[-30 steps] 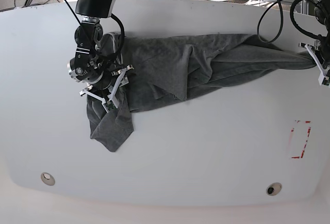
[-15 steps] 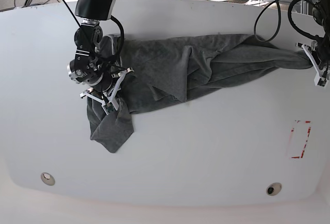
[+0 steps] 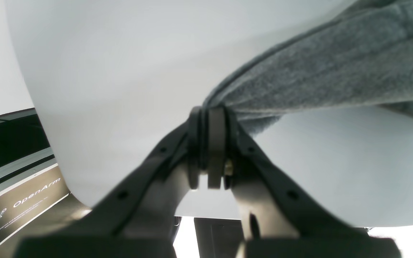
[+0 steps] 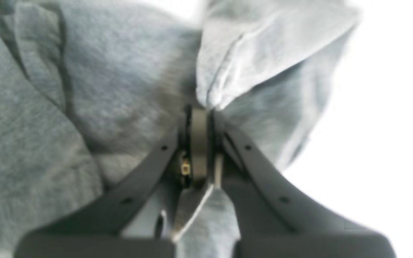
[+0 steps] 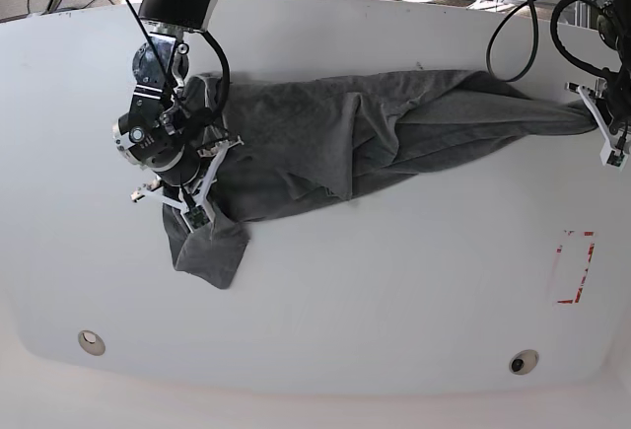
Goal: Fold the T-shirt properly
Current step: 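Regrip the grey shirt fabric with the right gripper near the collar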
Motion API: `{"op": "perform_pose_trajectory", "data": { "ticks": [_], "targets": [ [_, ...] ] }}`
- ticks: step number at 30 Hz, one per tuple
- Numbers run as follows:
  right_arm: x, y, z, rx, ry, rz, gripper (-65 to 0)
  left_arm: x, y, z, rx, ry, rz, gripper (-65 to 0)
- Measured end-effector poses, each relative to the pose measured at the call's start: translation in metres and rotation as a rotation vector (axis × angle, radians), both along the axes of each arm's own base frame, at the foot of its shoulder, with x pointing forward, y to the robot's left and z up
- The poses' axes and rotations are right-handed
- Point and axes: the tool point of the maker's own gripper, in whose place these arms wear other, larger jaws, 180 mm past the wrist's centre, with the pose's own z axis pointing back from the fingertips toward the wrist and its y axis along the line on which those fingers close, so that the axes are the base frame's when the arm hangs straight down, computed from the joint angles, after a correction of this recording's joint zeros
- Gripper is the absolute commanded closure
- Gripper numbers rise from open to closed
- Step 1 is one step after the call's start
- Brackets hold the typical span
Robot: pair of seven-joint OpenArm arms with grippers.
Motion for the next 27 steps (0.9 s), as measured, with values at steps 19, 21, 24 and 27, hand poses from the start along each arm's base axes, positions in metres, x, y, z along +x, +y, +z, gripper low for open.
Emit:
{"op": "perform_pose_trajectory", "data": {
  "ticks": [19,21,24,27],
  "targets": [
    [-0.003,-0.011,0.020,-0.067,-0.003,-0.023,-0.2,0.008,0.003,0.009,0.010,-0.025,-0.003,0.0],
    [-0.003,-0.011,0.020,-0.067,-0.003,-0.023,-0.2,0.009,0.006,0.011,0.017,-0.027,-0.003,0.0],
    [-0.001,-0.011,0.021,-0.067,-0.007,-0.023,-0.2,0.012,0.007,0.015,0.023,-0.036,-0.003,0.0],
    [0.006,-0.011,0.028,-0.068,-0.026,-0.023,-0.2,0.019,0.007,0.020,0.024,-0.054,0.002,0.0]
  ]
}}
